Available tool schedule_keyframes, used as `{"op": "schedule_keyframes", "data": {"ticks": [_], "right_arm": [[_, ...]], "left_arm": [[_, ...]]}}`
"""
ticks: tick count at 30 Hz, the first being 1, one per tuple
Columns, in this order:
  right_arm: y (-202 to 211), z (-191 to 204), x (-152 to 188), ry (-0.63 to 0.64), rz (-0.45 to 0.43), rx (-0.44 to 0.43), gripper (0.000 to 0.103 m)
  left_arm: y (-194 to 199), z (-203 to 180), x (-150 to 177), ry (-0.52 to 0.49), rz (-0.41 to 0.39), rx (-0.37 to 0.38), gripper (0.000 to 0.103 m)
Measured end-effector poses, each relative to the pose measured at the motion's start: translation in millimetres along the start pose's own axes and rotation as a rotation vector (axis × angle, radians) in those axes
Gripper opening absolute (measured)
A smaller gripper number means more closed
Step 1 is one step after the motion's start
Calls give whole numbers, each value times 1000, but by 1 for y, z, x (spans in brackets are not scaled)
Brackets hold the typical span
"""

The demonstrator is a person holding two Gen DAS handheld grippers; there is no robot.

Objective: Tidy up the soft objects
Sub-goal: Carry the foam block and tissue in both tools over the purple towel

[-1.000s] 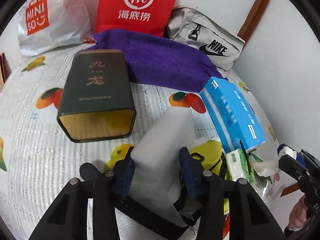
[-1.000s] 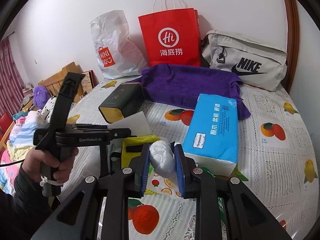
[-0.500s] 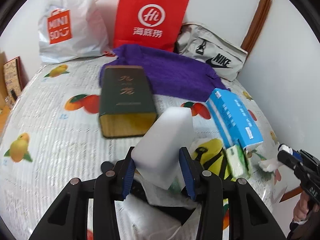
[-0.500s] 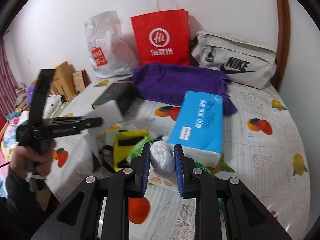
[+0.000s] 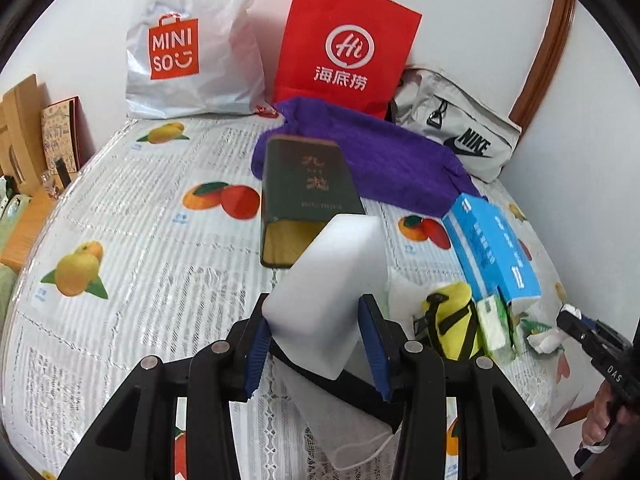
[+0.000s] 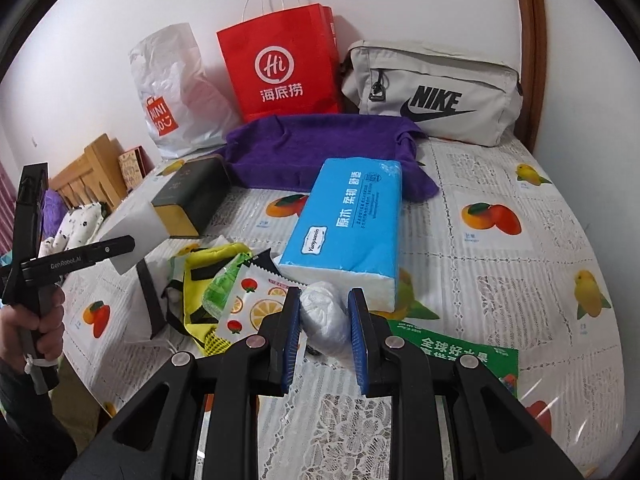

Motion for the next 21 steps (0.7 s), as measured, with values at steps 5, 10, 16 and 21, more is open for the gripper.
{"op": "schedule_keyframes", "data": {"ticks": [5,10,16,21], "right_arm": [[6,3,-11,-13,-24,-32,23],[16,4,-27,-19,-50,-59,23],[16,17,-37,-23,-54,-113,23],[16,32,-45,14,-58,-119,23]], "left_arm": [[4,-3,-6,-16,-6,-9,41],[9,-4,-8,-7,-18,4,41],[14,-7,-13,-11,-26,24,41],[18,-11,-22,-23,-33,35,41]]}}
Point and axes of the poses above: each gripper's, at about its wrist camera, not at the fingertips, and y roughly against the way its jaws point, z to its left, x to its underside, the point moved 10 cm from there along -y, roughly the way its jaws point, and after that the axes turned 1 degree about -y, right-handed, at the moved point
